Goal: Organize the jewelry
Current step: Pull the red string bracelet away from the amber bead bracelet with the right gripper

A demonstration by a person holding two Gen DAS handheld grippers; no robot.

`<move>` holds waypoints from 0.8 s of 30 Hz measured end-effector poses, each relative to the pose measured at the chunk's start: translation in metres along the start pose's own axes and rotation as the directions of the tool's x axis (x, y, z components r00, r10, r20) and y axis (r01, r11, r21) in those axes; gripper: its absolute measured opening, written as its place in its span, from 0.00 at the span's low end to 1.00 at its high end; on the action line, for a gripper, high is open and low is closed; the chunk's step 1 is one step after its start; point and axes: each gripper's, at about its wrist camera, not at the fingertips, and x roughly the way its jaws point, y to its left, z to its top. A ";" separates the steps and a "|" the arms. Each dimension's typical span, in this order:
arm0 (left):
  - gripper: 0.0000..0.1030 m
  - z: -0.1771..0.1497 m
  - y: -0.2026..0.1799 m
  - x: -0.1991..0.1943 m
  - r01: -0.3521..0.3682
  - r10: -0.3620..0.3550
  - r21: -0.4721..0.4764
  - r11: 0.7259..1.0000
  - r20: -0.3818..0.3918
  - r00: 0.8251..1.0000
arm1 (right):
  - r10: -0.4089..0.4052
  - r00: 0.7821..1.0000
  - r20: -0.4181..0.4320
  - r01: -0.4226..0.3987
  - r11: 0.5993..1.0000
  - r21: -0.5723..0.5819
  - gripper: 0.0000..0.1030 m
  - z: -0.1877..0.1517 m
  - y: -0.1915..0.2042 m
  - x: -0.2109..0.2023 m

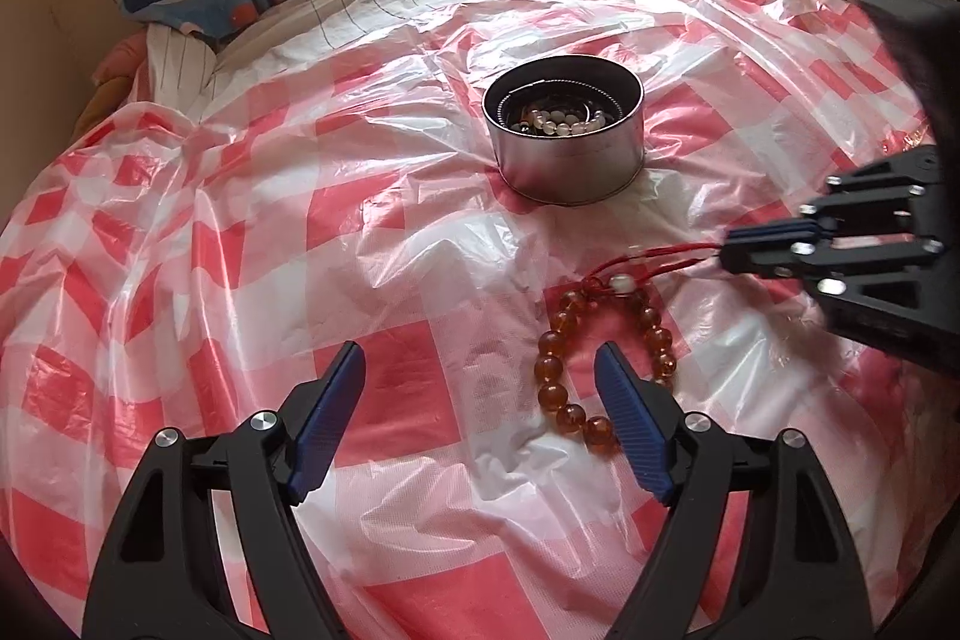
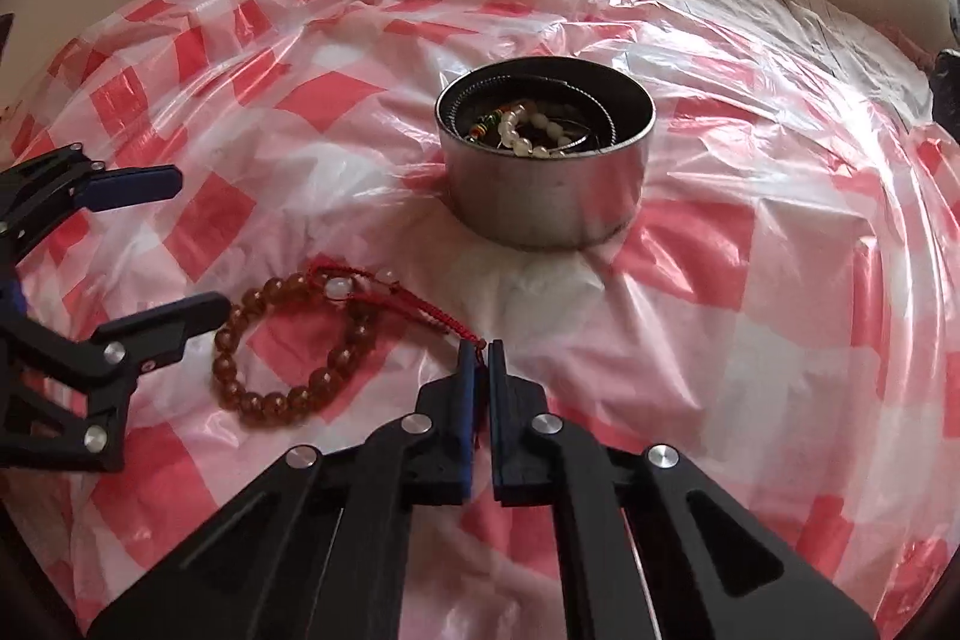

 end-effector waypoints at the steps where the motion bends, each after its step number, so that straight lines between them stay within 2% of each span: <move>1: 0.73 -0.001 0.000 0.000 0.001 -0.001 0.000 1.000 0.000 1.000 | 0.014 1.000 0.002 -0.014 1.000 0.012 0.04 -0.007 -0.001 -0.008; 4: 0.73 -0.002 0.000 -0.002 0.020 -0.020 -0.009 1.000 0.004 1.000 | 0.032 0.999 0.026 -0.032 0.999 0.026 0.04 -0.028 0.000 -0.039; 8: 0.73 -0.003 -0.009 -0.005 0.098 -0.098 0.004 0.995 0.030 0.995 | 0.044 0.999 0.018 -0.045 0.996 0.077 0.05 -0.052 -0.006 -0.063; 9: 0.73 -0.003 -0.013 -0.004 0.099 -0.099 0.012 0.995 0.030 0.995 | 0.045 0.999 0.019 -0.047 0.995 0.093 0.14 -0.056 -0.010 -0.065; 10: 0.73 -0.003 -0.016 -0.002 0.096 -0.097 0.018 0.995 0.026 0.995 | 0.041 0.999 0.030 -0.044 0.993 0.108 0.42 -0.058 -0.013 -0.067; 11: 0.73 -0.003 -0.018 0.001 0.093 -0.094 0.022 0.995 0.019 0.995 | 0.028 0.998 0.053 -0.034 0.993 0.113 0.54 -0.057 -0.014 -0.070; 12: 0.73 -0.003 -0.018 0.003 0.090 -0.090 0.022 0.996 0.016 0.996 | 0.022 0.997 0.073 -0.030 0.993 0.114 0.57 -0.054 -0.015 -0.072; 15: 0.72 -0.002 -0.017 0.008 0.063 -0.063 0.013 0.998 0.026 0.998 | 0.026 0.994 0.110 -0.036 0.995 0.088 0.57 -0.039 -0.007 -0.071; 18: 0.65 -0.001 -0.020 0.012 0.061 -0.061 0.023 0.998 0.017 0.998 | -0.018 0.996 0.084 0.017 1.000 0.015 0.57 -0.030 0.007 -0.053; 19: 0.59 -0.002 -0.022 0.015 0.057 -0.057 0.036 0.998 0.006 0.998 | -0.025 0.998 0.062 0.026 1.000 -0.008 0.57 -0.031 0.011 -0.044; 20: 0.48 -0.002 -0.025 0.019 0.054 -0.053 0.057 0.997 -0.012 0.999 | -0.036 0.999 0.037 0.037 0.999 -0.024 0.56 -0.035 0.013 -0.037; 22: 0.33 -0.005 -0.033 0.028 0.029 -0.022 0.112 0.993 -0.056 0.998 | -0.058 0.998 -0.013 0.058 0.998 -0.037 0.28 -0.044 0.014 -0.024; 23: 0.20 -0.005 -0.035 0.029 0.024 -0.017 0.125 0.992 -0.059 0.998 | -0.047 0.999 -0.011 0.047 0.999 -0.023 0.23 -0.044 0.011 -0.024; 24: 0.11 -0.004 -0.034 0.028 0.016 -0.009 0.124 0.992 -0.063 0.998 | -0.044 0.999 -0.008 0.044 0.999 -0.015 0.06 -0.044 0.009 -0.025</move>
